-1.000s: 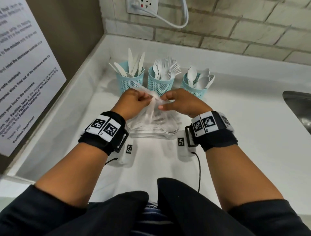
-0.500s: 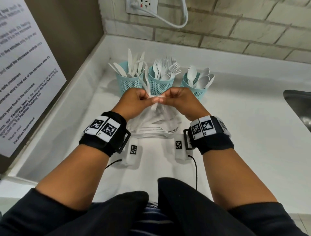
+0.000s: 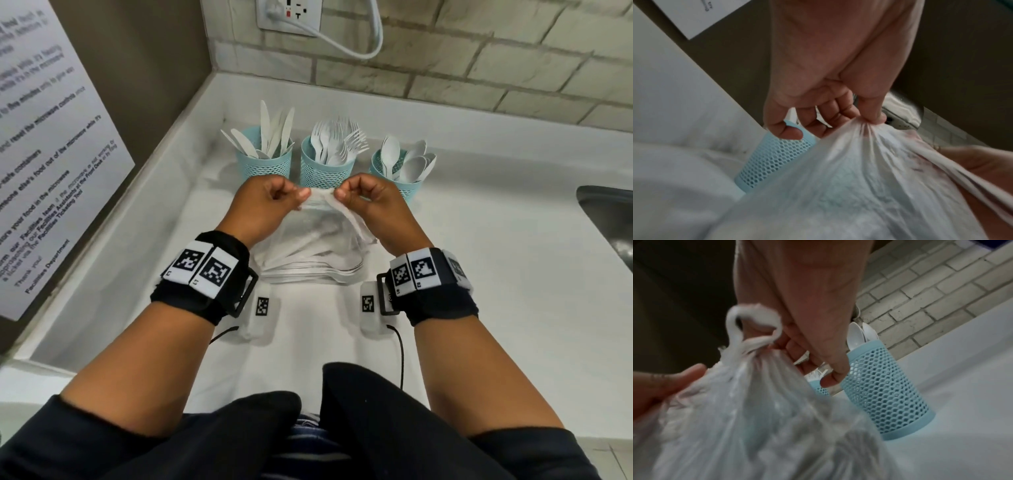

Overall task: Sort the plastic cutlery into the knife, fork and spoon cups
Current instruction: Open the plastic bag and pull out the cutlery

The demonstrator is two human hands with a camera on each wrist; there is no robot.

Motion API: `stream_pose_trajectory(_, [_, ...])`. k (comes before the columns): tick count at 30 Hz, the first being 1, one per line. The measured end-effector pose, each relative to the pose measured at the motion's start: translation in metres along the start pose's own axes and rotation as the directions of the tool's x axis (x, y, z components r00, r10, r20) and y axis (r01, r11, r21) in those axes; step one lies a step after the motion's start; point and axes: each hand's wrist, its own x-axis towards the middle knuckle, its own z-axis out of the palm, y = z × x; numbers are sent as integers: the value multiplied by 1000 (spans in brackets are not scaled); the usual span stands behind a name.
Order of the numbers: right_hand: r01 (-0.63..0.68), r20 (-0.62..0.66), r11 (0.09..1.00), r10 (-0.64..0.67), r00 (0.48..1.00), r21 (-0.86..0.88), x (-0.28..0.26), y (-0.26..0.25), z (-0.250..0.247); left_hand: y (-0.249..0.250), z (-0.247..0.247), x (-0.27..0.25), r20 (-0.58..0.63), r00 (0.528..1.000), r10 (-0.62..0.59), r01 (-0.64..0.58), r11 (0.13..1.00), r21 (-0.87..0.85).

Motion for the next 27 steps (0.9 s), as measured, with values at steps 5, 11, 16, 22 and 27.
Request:
stream_pose_trajectory(5, [25,67,1000,-26,997,15,0,-8,10,9,11,-3,2,1000,-7,7,996,-86])
stream_pose_trajectory(11, [-9,-12,994,10,1000,107,-2,-9,4,7,-2,-4,-7,1000,-22,21,999,-36])
stream_pose_trajectory(16, [2,38,974,-11,999,228,-2,-19,10,20,5,-7,8,1000,22,-21,997,-76])
stream_pose_trajectory(22, [-95,24,830,99,995,550,-3,-12,2,26,-8,-6,-8,1000,15,-16,989,-147])
stream_pose_trajectory(27, [-81,31,707,83,996,702,-1,-26,10,42,-1,-8,-48,999,10,-26,934,-357])
